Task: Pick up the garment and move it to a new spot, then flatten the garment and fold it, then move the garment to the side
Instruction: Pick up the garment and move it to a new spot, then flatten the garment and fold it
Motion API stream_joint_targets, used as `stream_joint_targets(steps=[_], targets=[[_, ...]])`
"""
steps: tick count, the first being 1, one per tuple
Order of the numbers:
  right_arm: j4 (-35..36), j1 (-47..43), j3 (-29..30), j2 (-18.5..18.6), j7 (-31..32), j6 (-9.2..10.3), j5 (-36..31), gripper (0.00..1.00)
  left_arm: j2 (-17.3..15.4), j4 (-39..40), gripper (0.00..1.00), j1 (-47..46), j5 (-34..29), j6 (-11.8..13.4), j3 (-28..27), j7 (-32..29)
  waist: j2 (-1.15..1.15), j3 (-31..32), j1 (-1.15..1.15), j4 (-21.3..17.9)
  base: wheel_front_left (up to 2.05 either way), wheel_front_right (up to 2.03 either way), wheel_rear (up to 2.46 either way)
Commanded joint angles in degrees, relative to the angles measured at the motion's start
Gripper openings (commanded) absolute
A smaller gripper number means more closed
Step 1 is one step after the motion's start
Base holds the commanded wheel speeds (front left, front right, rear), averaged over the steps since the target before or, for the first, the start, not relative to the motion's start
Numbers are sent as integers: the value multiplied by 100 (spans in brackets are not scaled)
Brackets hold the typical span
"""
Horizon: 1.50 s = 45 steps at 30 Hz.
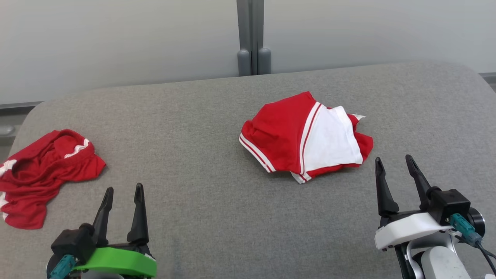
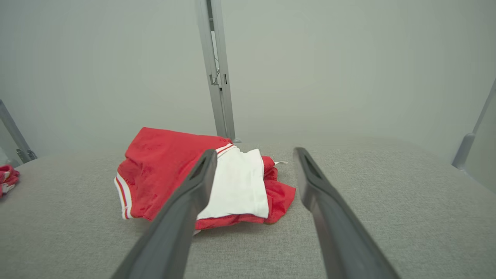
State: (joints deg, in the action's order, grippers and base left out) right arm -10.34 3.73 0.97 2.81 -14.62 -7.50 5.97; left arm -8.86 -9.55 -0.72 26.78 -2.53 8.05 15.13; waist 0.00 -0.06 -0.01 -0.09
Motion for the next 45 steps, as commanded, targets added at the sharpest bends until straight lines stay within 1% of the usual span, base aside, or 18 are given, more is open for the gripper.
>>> stream_joint_targets(steps=[1, 6, 16, 32, 39, 45], targets=[[22, -89, 5, 14, 21, 2, -37, 100, -17, 18, 100, 102, -167, -52, -34, 2, 0, 72, 1, 113, 0, 0, 0], [51, -140, 62, 15, 34, 2, -88, 100, 124, -12, 100, 222, -345, -156, -158, 2, 0, 85, 1, 189, 0, 0, 0], [89, -202, 46, 15, 81, 2, -23, 100, 311, -64, 100, 210, -539, -249, -314, 3, 0, 65, 1, 183, 0, 0, 0], [46, -155, 30, 15, 56, 2, 49, 100, 398, -142, 100, 104, -700, -353, -453, 3, 0, 1, 1, 138, 0, 0, 0], [43, -100, 5, 15, 41, 2, 46, 100, 432, -160, 100, 69, -765, -391, -420, 3, 0, -53, 1, 103, 0, 0, 0], [60, -7, -72, 16, 44, 2, 30, 100, 427, -290, 100, -116, -806, -403, -318, 3, 0, -171, 1, -65, 0, 0, 0]])
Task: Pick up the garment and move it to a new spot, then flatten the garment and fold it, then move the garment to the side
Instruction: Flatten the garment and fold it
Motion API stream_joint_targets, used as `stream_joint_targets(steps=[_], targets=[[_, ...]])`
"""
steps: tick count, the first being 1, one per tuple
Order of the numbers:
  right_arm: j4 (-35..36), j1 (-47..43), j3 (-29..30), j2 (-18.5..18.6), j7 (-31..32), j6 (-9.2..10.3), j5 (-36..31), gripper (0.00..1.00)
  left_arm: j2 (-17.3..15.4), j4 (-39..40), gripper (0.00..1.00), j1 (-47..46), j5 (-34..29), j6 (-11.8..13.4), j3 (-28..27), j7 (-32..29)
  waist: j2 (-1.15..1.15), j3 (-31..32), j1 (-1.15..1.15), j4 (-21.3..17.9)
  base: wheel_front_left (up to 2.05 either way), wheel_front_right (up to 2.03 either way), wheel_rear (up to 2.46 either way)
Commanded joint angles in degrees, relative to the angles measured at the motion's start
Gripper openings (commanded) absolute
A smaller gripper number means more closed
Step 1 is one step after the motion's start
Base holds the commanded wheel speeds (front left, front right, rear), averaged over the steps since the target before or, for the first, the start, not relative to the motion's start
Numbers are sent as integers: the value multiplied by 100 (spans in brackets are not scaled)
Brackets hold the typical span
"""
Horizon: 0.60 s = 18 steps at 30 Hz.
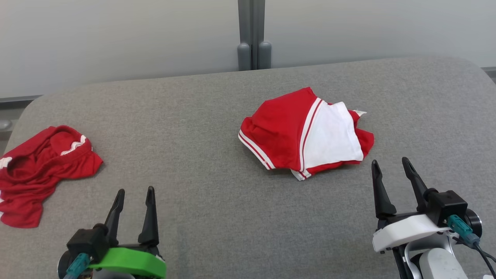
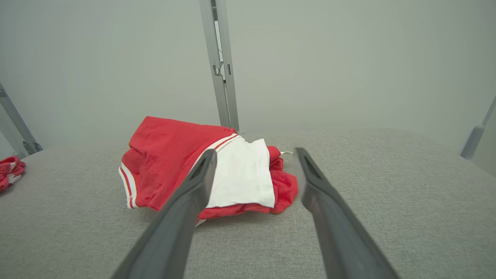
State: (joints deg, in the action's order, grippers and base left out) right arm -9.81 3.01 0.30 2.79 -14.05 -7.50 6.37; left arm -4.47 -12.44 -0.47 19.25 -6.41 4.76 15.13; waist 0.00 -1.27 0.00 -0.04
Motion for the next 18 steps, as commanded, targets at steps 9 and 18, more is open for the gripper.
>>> stream_joint_targets(steps=[9, 18], targets=[[2, 257, -107, 17, -40, 2, 35, 100, 83, -601, 100, -714, 264, -66, 479, -199, 0, -267, 0, -788, 0, 0, 0], [19, 343, -178, 16, -68, 2, -2, 100, 137, -1371, 100, -1286, 1266, -106, 1010, -598, 0, -526, 0, -1576, 0, 0, 0]])
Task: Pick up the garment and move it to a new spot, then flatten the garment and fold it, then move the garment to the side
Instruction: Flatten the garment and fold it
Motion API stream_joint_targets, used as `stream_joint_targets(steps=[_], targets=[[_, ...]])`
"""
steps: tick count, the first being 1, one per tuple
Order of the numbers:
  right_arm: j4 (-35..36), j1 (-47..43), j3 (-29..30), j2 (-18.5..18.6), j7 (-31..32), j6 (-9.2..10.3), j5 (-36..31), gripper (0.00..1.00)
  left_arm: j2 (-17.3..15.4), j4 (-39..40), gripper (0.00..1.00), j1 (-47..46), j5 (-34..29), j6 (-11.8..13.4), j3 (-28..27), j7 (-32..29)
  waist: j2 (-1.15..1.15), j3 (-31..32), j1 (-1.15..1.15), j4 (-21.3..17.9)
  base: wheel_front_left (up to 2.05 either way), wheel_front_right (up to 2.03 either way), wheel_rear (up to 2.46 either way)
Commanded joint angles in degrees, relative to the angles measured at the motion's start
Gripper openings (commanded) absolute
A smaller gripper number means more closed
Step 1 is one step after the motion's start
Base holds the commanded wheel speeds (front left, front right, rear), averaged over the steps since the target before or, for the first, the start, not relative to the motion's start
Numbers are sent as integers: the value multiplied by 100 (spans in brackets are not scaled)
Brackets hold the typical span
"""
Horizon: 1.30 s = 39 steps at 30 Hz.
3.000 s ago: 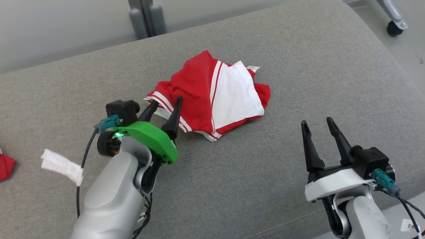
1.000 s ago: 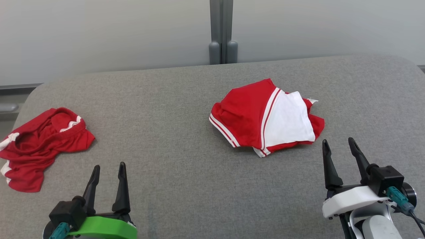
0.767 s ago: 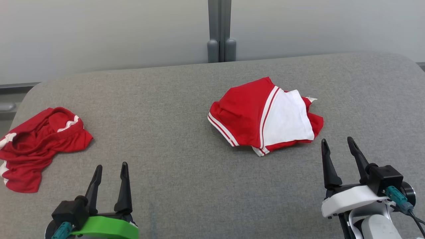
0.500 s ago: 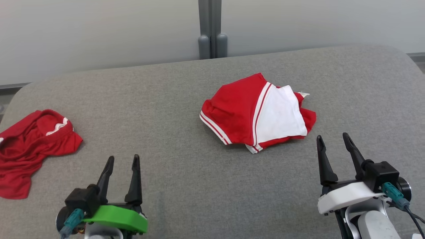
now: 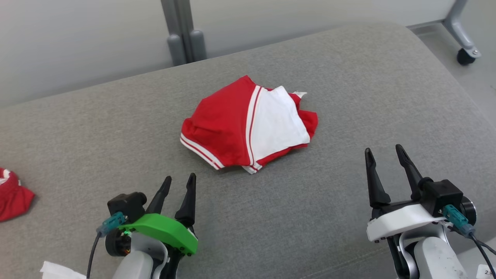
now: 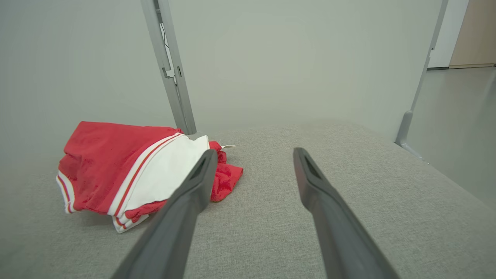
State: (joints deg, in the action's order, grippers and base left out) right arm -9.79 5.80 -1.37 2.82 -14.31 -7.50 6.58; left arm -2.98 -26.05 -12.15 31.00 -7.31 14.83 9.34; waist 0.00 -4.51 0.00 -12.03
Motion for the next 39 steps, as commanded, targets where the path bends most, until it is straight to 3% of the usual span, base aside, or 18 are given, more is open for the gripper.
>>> stream_joint_targets(steps=[1, 3, 6, 14, 21, 22, 23, 27, 33, 39], targets=[[17, 71, -14, 12, -44, 2, -13, 100, -6, -69, 100, -175, 325, -18, 73, -94, 0, -227, 0, -437, 0, 0, 0], [34, 86, -46, 11, -46, 2, 16, 100, -2, -216, 100, -418, 1043, -21, 364, -343, 0, -313, 0, -596, 0, 0, 0], [32, 139, -103, 11, -57, 2, 64, 100, -8, -451, 100, -656, 1538, -23, 548, -562, 0, -399, 0, -720, 0, 0, 0], [-25, 159, -218, 12, -85, 2, 171, 100, -9, -1267, 100, -1205, 1790, 358, 478, -565, 0, -528, 0, -916, 0, 0, 0], [-38, 160, -236, 11, -95, 2, 187, 100, -8, -1395, 100, -1447, 2125, 165, 561, -340, 0, -570, 0, -885, 0, 0, 0], [-48, 171, -242, 11, -89, 2, 189, 100, -8, -1406, 18, -1485, 2133, 145, 602, -291, 0, -569, 0, -859, 0, 0, 0], [-53, 180, -254, 11, -90, 2, 194, 100, -8, -1425, 0, -1517, 2096, 122, 648, -266, 0, -566, 0, -838, 0, 0, 0], [-64, 192, -245, 13, -93, 2, 192, 100, -9, -1342, 0, -1711, 2093, 43, 820, -228, 0, -550, 0, -702, 0, 0, 0], [-40, 138, -154, 12, -94, 2, 134, 100, -33, -589, 0, -2219, 1795, -12, 1188, 57, 0, -478, 0, -386, 0, 0, 0], [-83, 105, -209, 13, -92, 2, 192, 100, -28, -72, 0, -2703, 1597, -14, 1627, -224, 0, -332, 0, -217, 0, 0, 0]])
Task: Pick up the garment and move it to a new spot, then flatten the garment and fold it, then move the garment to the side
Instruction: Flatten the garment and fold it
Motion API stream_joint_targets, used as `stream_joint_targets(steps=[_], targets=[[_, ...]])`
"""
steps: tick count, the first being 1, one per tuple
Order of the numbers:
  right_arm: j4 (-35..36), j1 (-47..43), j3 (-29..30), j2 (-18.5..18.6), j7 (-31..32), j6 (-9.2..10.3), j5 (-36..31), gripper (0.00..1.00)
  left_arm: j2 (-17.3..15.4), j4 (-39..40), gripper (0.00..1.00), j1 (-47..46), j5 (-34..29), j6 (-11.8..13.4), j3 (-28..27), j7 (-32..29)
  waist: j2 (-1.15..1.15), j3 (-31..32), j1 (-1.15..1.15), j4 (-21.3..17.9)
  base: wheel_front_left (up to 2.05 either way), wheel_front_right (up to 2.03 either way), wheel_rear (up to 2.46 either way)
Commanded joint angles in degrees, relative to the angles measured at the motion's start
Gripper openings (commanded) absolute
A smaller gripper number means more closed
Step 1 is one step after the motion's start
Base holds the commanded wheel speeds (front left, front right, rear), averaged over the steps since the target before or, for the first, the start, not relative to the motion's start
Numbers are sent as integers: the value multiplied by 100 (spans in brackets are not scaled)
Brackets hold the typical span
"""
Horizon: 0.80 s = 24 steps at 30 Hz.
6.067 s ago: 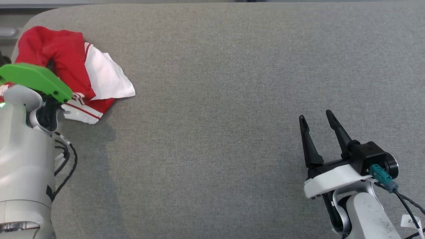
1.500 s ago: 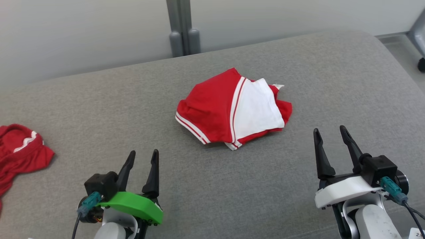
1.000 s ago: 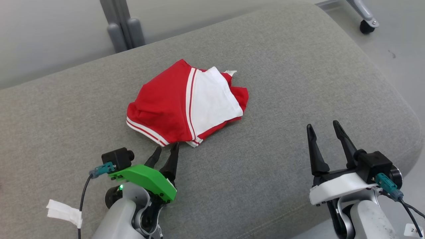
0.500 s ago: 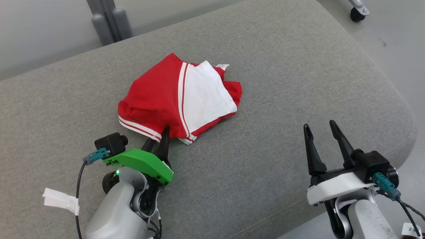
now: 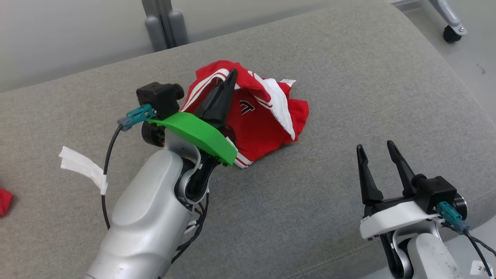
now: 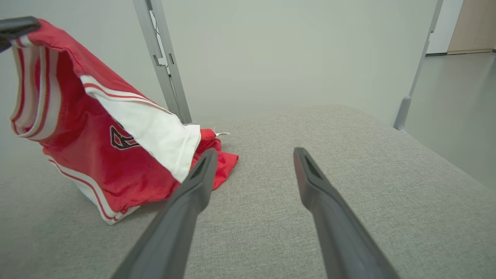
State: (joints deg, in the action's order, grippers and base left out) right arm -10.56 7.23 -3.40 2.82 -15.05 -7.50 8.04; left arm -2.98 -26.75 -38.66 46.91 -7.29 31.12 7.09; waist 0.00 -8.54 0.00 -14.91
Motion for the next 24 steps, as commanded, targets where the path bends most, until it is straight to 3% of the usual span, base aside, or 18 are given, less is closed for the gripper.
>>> stream_joint_targets(steps=[1, 5, 9, 18, 24], targets=[[-8, -51, -6, 14, -18, 2, 56, 100, -28, 54, 0, -72, 38, -13, 14, -64, 0, 89, 0, 98, 0, 0, 0], [9, -102, 50, 14, -18, 2, 72, 100, -183, 347, 0, 107, 221, 35, -72, -294, 0, 110, 0, 213, 0, 0, 0], [48, -124, 129, 13, -18, 2, 88, 100, -557, 672, 0, 450, 453, 225, -213, -720, 0, 95, 0, 358, 0, 0, 0], [87, -76, 154, 14, -19, 2, 72, 100, -1898, 966, 0, 1189, 441, 1228, -538, -1882, 0, -7, 0, 629, 0, 0, 0], [96, 18, 96, 14, -18, 2, 46, 100, -2311, 702, 0, 1030, 64, 1555, -583, -1810, 0, -126, 0, 697, 0, 0, 0]])
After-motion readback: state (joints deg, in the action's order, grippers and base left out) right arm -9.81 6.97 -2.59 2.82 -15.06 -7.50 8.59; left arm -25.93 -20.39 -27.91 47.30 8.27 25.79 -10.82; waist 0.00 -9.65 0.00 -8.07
